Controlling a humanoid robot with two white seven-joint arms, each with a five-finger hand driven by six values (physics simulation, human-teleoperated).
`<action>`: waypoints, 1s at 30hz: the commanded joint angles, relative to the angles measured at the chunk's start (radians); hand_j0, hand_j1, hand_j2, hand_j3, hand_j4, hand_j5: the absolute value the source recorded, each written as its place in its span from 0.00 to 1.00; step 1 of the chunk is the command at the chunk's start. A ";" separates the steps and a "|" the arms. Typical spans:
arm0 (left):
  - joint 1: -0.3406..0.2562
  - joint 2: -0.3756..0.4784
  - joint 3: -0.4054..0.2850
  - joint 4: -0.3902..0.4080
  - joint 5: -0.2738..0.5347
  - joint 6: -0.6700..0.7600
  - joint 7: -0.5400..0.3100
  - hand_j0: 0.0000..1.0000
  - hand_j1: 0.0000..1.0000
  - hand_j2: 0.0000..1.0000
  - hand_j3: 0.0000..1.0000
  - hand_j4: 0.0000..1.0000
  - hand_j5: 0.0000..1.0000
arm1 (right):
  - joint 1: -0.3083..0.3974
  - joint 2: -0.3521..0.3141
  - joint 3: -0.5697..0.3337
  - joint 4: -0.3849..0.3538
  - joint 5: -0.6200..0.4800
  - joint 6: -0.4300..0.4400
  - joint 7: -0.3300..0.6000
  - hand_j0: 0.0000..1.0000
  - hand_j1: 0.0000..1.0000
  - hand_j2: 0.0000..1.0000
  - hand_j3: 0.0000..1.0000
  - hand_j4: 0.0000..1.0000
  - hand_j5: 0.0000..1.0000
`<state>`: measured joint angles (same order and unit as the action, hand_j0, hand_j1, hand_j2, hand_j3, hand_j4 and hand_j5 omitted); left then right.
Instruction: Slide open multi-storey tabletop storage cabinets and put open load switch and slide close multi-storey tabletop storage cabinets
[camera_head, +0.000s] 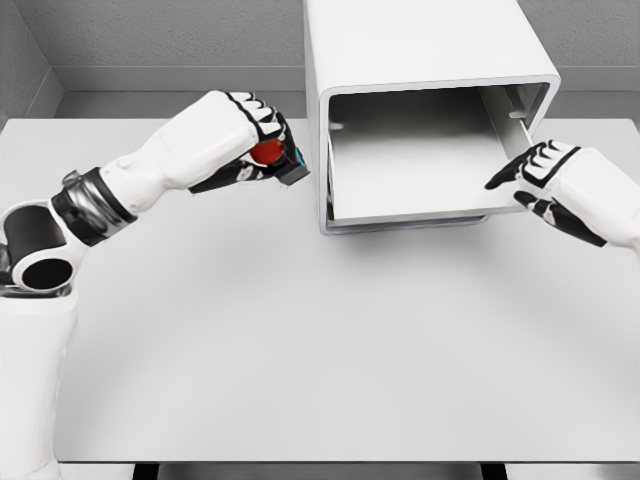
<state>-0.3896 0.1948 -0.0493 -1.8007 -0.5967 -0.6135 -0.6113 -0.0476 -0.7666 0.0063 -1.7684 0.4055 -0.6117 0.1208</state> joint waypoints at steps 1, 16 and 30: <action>0.000 -0.024 -0.012 0.000 0.006 0.003 0.000 0.40 0.40 0.40 0.40 0.40 0.40 | -0.002 0.000 -0.019 0.000 -0.027 0.001 -0.001 0.58 0.58 0.58 0.58 0.58 0.58; -0.064 -0.147 -0.084 0.000 -0.067 0.003 0.000 0.39 0.39 0.39 0.39 0.39 0.39 | 0.009 -0.014 -0.092 0.009 -0.051 0.001 0.006 0.59 0.59 0.59 0.59 0.59 0.59; -0.066 -0.195 -0.152 0.032 -0.224 0.003 0.000 0.39 0.39 0.39 0.39 0.39 0.39 | 0.090 -0.022 -0.183 0.073 -0.047 0.001 0.010 0.58 0.58 0.58 0.58 0.58 0.58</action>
<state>-0.4571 0.0012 -0.1897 -1.7748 -0.8056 -0.6141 -0.6117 0.0445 -0.7863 -0.1678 -1.7067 0.3652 -0.6117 0.1308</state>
